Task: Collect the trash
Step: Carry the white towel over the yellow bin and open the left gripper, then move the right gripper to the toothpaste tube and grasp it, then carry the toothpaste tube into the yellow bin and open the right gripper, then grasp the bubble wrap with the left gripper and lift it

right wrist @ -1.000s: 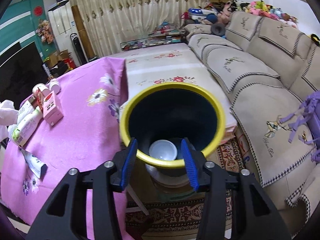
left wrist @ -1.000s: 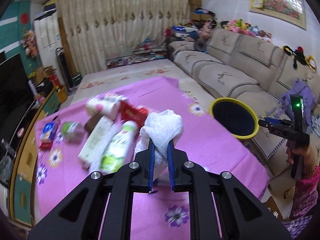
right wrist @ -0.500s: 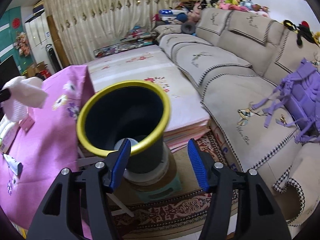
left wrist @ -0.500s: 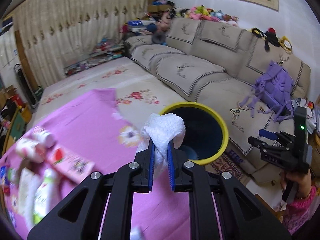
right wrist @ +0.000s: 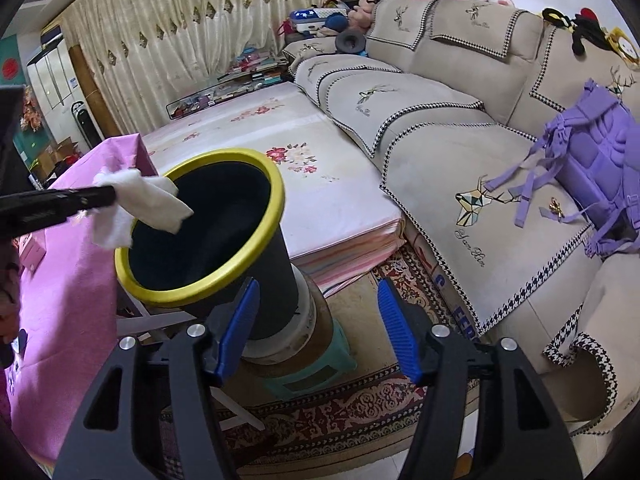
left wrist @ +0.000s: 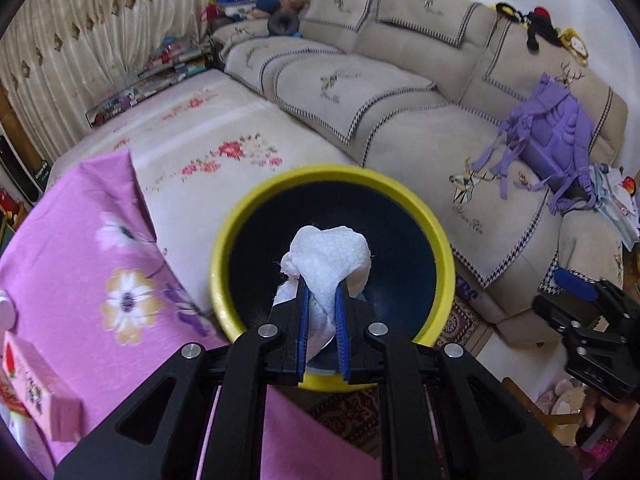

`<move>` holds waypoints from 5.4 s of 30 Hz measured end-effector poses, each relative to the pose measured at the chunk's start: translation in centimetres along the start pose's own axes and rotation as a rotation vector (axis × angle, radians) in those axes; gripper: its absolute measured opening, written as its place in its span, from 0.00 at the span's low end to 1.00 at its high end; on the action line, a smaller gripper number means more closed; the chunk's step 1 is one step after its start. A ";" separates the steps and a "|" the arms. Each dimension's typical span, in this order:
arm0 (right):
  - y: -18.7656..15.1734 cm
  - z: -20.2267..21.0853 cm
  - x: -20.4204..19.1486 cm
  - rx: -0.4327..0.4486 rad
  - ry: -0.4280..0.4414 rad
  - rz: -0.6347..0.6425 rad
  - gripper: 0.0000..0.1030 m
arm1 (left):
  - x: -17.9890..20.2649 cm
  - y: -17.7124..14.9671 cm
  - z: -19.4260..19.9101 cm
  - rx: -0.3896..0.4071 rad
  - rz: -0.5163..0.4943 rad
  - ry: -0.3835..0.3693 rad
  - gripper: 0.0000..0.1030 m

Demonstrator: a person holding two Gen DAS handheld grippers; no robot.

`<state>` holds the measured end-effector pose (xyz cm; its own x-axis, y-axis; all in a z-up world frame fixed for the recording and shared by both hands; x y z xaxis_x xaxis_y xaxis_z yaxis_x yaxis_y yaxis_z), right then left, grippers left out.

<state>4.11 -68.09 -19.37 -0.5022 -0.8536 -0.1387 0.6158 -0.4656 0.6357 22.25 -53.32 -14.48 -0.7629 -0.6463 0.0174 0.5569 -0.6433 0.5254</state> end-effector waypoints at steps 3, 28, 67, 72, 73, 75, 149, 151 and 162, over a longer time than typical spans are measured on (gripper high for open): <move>0.0 -0.2 0.5 -0.005 -0.004 -0.009 0.57 | 0.3 0.2 -1.6 -0.026 0.000 0.006 0.13; -0.2 2.1 -5.8 0.020 0.067 0.085 0.61 | -6.6 -7.2 18.6 0.288 0.193 0.083 0.90; -10.1 3.8 -43.0 -0.135 0.500 0.911 0.61 | -24.3 -34.6 36.0 0.403 0.643 0.525 0.95; -10.1 2.5 -43.8 -0.163 0.493 0.922 0.56 | -24.7 -34.3 35.5 0.394 0.646 0.524 0.95; -10.0 2.3 -43.8 -0.177 0.498 0.918 0.49 | -24.6 -34.4 35.4 0.393 0.646 0.524 0.95; -10.0 1.9 -43.5 -0.202 0.506 0.912 0.42 | -24.5 -34.4 35.3 0.390 0.648 0.521 0.95; 4.2 -6.1 -19.9 -0.078 0.187 0.221 0.42 | -24.3 -30.6 26.0 0.249 0.569 0.483 0.95; 3.8 -5.3 -20.5 -0.069 0.204 0.231 0.42 | -24.6 -30.6 25.7 0.249 0.560 0.467 0.95; 3.4 -3.5 -22.3 -0.049 0.231 0.262 0.42 | -27.1 -28.1 24.0 0.253 0.496 0.415 0.74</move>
<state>19.53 -51.41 -16.76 -0.1764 -0.9733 -0.1470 0.7368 -0.2296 0.6359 19.41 -7.92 -9.27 -0.2219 -0.9751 0.0066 0.6752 -0.1487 0.7225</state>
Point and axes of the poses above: each gripper's, at about its wrist camera, not at the fingertips, and z roughly against the way its jaws point, x to its right, y to its top, the point moved 5 cm from there along -z, roughly the way its jaws point, and after that the axes turned 2 degrees about -x, right-handed, at the moved point
